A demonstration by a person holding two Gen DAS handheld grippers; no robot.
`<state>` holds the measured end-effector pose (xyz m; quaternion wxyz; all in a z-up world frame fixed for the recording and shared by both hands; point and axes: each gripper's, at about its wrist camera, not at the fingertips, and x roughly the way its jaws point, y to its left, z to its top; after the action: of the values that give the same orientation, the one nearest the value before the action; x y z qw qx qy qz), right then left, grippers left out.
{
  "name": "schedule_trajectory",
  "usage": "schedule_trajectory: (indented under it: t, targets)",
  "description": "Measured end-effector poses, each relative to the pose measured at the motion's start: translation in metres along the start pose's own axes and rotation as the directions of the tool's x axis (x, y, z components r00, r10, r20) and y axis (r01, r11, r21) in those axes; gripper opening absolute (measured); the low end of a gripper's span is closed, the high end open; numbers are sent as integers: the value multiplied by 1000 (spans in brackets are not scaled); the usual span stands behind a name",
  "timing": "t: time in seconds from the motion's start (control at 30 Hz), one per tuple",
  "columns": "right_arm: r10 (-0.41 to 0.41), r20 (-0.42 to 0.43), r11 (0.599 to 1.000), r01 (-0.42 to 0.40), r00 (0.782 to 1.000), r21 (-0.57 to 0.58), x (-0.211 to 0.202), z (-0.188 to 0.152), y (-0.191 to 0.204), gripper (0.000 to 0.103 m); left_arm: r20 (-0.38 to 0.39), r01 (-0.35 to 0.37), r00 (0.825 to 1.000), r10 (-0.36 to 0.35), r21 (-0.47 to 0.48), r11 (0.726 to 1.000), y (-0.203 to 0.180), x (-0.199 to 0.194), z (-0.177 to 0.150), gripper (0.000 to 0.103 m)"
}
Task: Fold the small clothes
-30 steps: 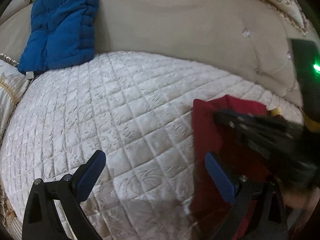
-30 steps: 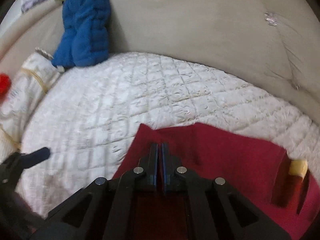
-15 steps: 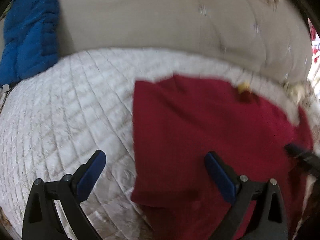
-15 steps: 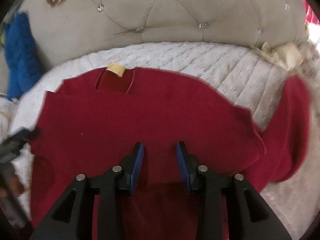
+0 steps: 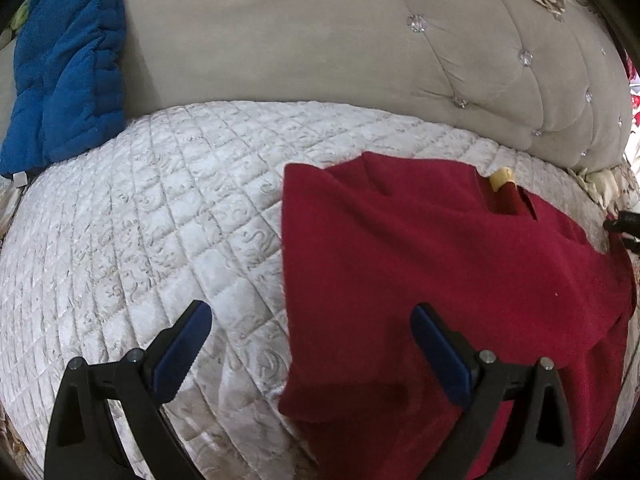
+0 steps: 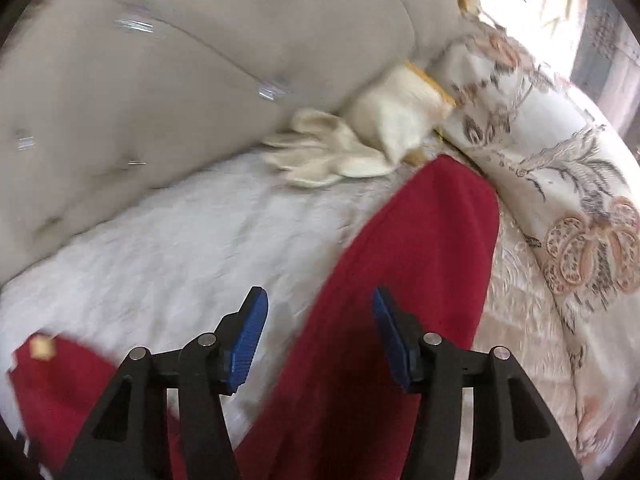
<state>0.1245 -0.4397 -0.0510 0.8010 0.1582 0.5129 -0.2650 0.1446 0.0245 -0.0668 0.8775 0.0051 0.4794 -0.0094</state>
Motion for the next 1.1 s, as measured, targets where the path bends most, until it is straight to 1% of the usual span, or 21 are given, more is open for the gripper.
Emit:
schedule_trajectory:
  t: [0.03,0.07,0.1,0.13,0.23,0.3,0.33,0.4,0.43,0.47,0.5,0.53,0.57,0.67,0.73,0.77,0.8,0.87,0.93,1.0,1.1]
  targets:
    - [1,-22,1000,-1,1000,17,12,3,-6,33,-2,-3,1000,3,-3,1000,1,1,1,101]
    - [13,10,1000,-13,1000,23,12,5,-11,23,-5,-2,1000,2,-10,1000,3,2,2,101]
    - [3,34,1000,-4,999,16,9,6,-14,0,-8,1,1000,-1,-22,1000,5,3,3,101]
    - [-15,35,1000,15,999,-3,5,6,-17,0,-9,3,1000,-3,-28,1000,6,2,3,101]
    - [94,96,995,-96,991,16,-26,0,-38,0,2,11,1000,-11,-40,999,9,-3,4,101]
    - [240,178,969,-247,954,14,-61,-6,-51,0,22,10,1000,-9,-42,999,10,-8,4,101]
    - [330,208,941,-338,921,1,-80,-8,-55,0,32,9,999,-8,-46,999,12,-11,5,101]
    - [527,240,847,-526,815,-74,-127,-16,-50,0,62,6,998,-2,-73,997,19,-19,7,101]
    - [582,239,812,-572,778,-114,-144,-18,-43,0,74,8,997,-1,-89,996,23,-22,8,101]
    - [653,226,757,-629,723,-174,-167,-23,-32,0,89,11,996,-1,-115,993,31,-26,9,101]
    - [701,211,713,-666,682,-218,-183,-26,-22,0,100,11,995,2,-131,991,36,-28,10,101]
    - [759,182,650,-706,626,-283,-205,-33,-7,0,117,2,993,16,-149,989,42,-32,11,101]
    - [801,145,590,-725,580,-355,-226,-41,13,0,134,-15,990,38,-167,986,47,-36,12,101]
    - [843,63,490,-713,535,-501,-258,-73,70,0,173,-21,983,62,-228,973,67,-45,15,101]
    - [854,-38,418,-727,519,-544,-251,-99,114,0,182,4,982,47,-269,963,78,-48,15,101]
    - [851,-72,403,-734,521,-547,-242,-110,129,0,189,19,981,37,-287,958,84,-49,14,101]
    - [832,-112,403,-730,543,-552,-227,-124,149,0,192,24,981,35,-299,954,87,-49,14,101]
    - [776,-197,422,-725,600,-544,-186,-154,184,0,184,31,983,25,-298,954,88,-48,15,101]
    - [677,-300,465,-706,672,-534,-149,-190,203,7,185,49,983,5,-283,958,85,-47,15,101]
    - [660,-284,494,-687,695,-532,-138,-204,189,8,187,64,982,-16,-251,966,78,-47,15,101]
    - [681,-193,557,-671,706,-489,-146,-191,142,10,191,59,981,-18,-210,976,68,-49,15,101]
